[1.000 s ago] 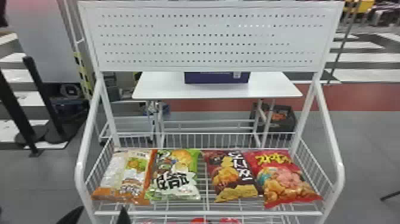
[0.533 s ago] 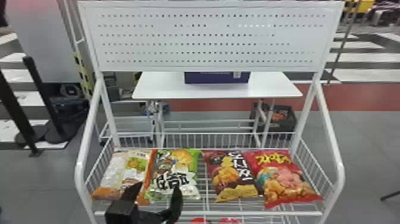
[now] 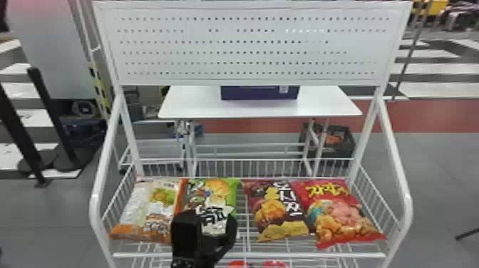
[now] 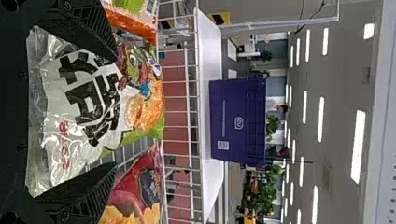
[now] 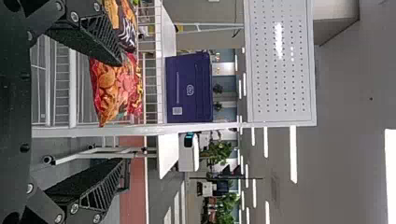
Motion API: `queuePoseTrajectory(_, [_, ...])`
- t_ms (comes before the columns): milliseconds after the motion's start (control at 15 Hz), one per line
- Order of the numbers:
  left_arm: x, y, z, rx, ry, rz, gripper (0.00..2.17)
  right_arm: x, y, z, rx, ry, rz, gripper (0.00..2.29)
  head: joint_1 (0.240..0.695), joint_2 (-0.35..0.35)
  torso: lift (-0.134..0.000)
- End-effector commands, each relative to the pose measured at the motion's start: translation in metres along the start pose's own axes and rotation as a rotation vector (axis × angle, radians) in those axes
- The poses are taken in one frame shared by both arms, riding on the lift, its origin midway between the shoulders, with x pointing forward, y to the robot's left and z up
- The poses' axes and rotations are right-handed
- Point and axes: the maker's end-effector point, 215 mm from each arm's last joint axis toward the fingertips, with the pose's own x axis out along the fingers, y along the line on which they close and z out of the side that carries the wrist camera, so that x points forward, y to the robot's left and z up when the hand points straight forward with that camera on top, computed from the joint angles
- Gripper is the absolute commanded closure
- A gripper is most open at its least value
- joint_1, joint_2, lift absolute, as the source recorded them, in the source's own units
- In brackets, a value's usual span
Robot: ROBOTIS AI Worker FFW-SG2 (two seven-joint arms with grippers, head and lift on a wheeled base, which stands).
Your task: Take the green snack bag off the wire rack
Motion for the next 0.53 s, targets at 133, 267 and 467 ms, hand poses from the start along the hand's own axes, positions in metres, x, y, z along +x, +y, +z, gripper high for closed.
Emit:
queuePoseTrajectory(133, [0.01, 0.007, -0.017, 0.018, 0.055, 0.015, 0.16, 0.0, 0.0, 0.001, 0.001, 0.001, 0.002, 0.17, 0.499, 0.0, 0.0])
queuePoseTrajectory(267, [0.01, 0.011, -0.017, 0.02, 0.055, 0.019, 0.32, 0.0, 0.001, 0.001, 0.001, 0.002, 0.005, 0.17, 0.499, 0.0, 0.0])
queuePoseTrajectory(467, [0.01, 0.012, -0.029, 0.036, 0.095, 0.022, 0.84, -0.001, 0.0, 0.003, 0.0, 0.0, 0.005, 0.17, 0.499, 0.0, 0.0])
